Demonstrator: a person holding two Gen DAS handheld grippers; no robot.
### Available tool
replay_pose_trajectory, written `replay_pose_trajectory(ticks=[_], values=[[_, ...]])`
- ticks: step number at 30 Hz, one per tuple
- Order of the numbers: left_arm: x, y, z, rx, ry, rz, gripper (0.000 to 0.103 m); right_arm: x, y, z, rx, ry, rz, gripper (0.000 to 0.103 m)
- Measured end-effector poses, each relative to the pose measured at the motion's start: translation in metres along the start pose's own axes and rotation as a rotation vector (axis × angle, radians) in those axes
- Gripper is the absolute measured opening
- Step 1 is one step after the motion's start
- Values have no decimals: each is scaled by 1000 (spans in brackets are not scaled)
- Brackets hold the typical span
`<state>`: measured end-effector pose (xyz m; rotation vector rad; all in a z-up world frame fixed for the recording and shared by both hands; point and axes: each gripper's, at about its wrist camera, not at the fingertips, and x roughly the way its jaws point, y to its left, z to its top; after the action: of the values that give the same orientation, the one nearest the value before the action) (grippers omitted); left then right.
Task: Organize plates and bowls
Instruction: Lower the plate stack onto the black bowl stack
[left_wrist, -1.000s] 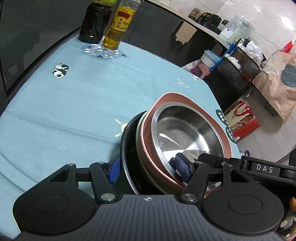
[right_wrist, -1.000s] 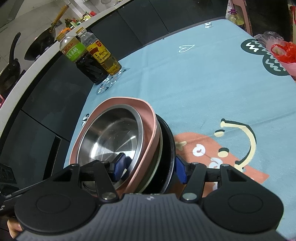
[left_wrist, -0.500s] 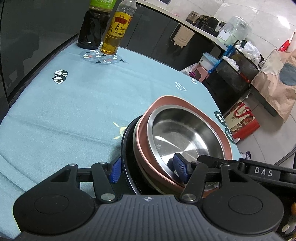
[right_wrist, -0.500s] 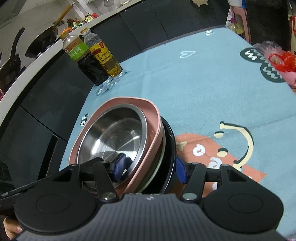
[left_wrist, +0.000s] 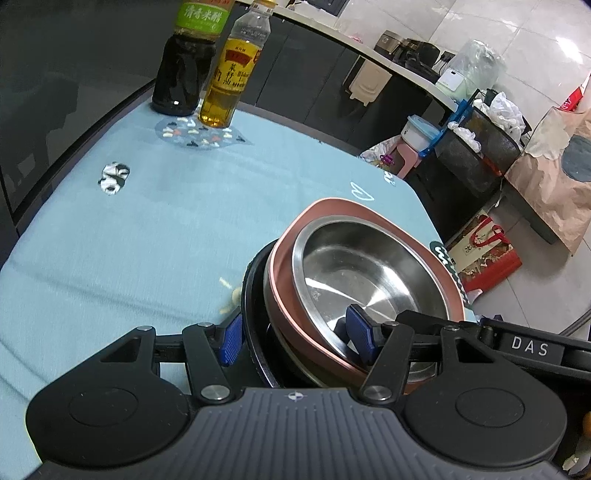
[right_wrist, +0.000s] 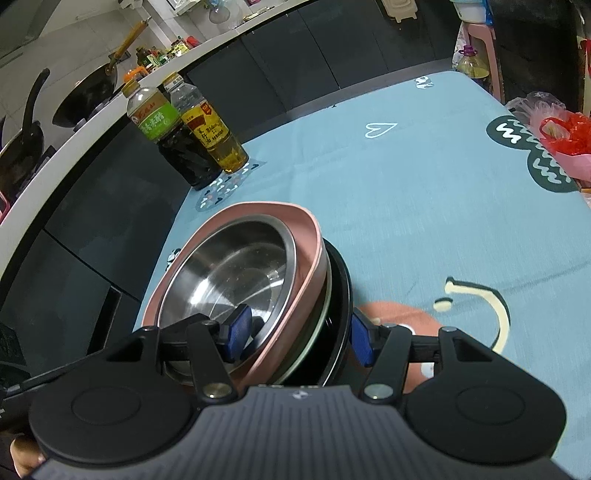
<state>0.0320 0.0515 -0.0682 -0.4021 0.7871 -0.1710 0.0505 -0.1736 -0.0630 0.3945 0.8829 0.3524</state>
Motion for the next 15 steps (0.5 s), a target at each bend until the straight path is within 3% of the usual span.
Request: replay_pose_trajectory(ticks=[15], values=[[23,-8,33,26,-35,18,55,18,-5,35,-4,1,7,34]])
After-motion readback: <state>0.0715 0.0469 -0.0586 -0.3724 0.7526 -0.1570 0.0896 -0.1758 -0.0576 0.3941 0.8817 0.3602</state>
